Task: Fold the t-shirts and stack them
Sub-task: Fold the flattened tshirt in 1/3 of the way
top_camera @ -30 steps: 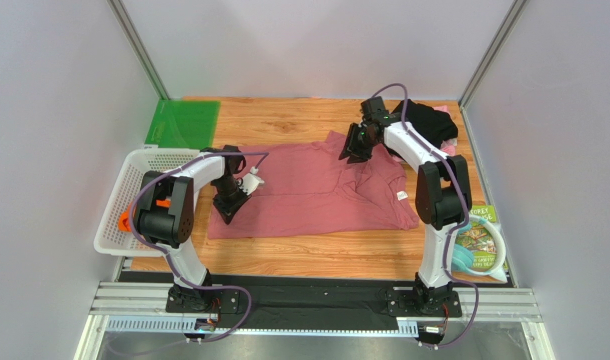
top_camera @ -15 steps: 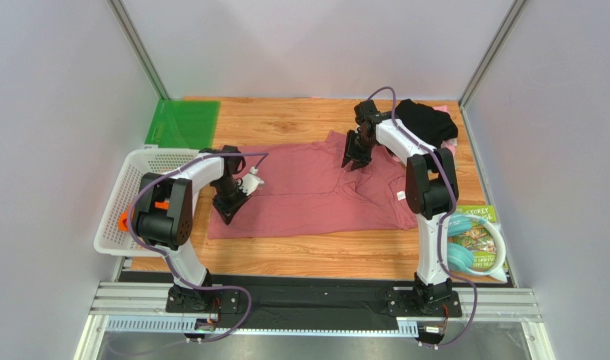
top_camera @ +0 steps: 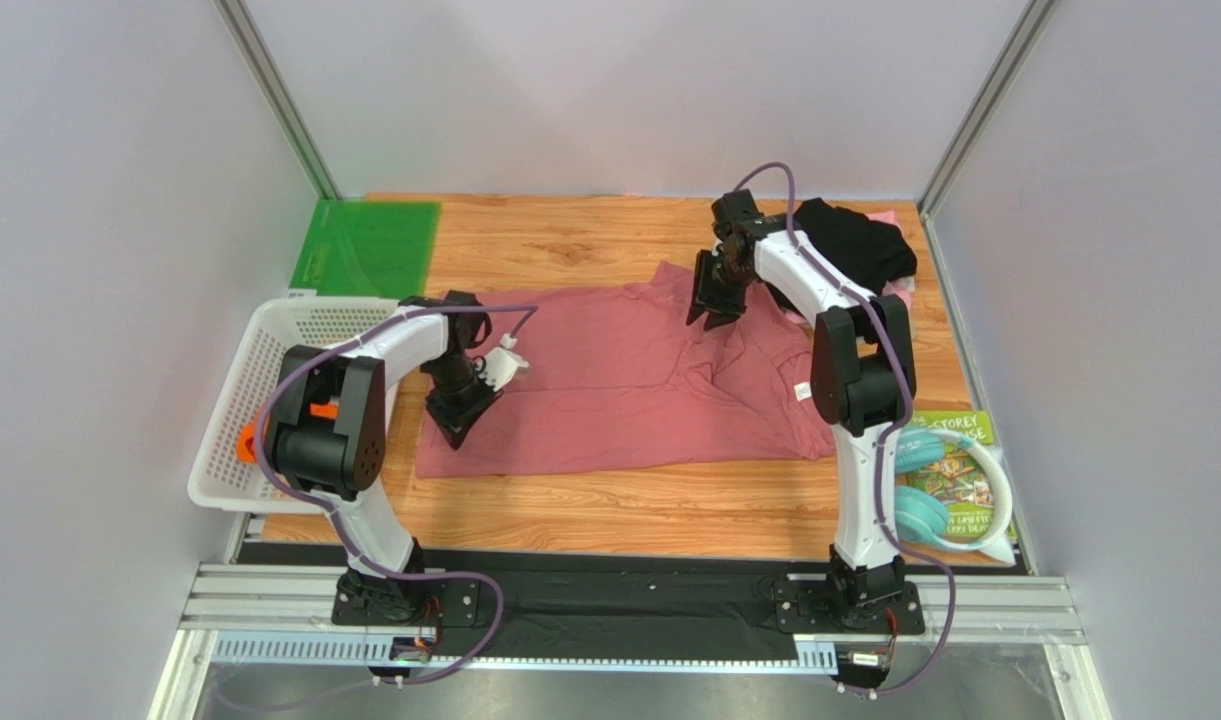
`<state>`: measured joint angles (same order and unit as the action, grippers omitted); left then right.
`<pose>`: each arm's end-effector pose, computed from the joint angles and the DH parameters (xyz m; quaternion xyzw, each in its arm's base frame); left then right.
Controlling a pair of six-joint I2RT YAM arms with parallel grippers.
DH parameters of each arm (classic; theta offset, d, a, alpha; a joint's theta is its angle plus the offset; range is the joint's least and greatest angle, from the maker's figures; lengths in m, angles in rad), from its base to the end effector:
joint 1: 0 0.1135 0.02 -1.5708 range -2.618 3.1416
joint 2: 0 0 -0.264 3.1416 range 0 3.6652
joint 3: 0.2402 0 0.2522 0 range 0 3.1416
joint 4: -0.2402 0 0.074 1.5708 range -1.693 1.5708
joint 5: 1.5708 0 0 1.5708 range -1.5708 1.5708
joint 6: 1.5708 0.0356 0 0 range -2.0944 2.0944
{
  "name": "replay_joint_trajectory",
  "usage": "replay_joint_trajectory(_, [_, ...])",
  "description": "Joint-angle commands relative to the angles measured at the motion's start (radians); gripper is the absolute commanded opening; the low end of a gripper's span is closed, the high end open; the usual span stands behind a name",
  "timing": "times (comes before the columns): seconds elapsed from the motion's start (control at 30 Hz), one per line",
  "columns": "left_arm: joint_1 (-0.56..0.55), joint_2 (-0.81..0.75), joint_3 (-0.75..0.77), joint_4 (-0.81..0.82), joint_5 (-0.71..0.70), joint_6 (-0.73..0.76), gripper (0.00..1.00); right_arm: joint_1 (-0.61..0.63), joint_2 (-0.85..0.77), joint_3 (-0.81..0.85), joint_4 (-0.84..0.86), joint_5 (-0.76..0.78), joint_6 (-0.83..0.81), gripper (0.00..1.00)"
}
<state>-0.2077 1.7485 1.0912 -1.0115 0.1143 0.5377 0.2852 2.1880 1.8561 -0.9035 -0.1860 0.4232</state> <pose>0.2795 -0.0631 0.1623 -0.3605 -0.9297 0.0643 0.0389 0.4394 0.1357 0.2028 0.0522 0.9804 0.1435 0.1241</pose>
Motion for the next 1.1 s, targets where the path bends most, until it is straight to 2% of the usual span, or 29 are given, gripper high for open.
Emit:
replay_joint_trajectory(0.0, [0.005, -0.04, -0.007, -0.007, 0.007, 0.027, 0.13, -0.026, 0.035, 0.022, -0.005, -0.03, -0.017, 0.37])
replay_joint_trajectory(0.83, [0.005, -0.04, -0.004, -0.004, 0.021, 0.022, 0.13, -0.024, -0.047, -0.109, 0.048, -0.142, 0.0, 0.32])
replay_joint_trajectory(1.07, [0.007, -0.037, -0.005, 0.001, 0.021, 0.022, 0.12, -0.008, -0.05, -0.072, 0.045, -0.165, 0.002, 0.25])
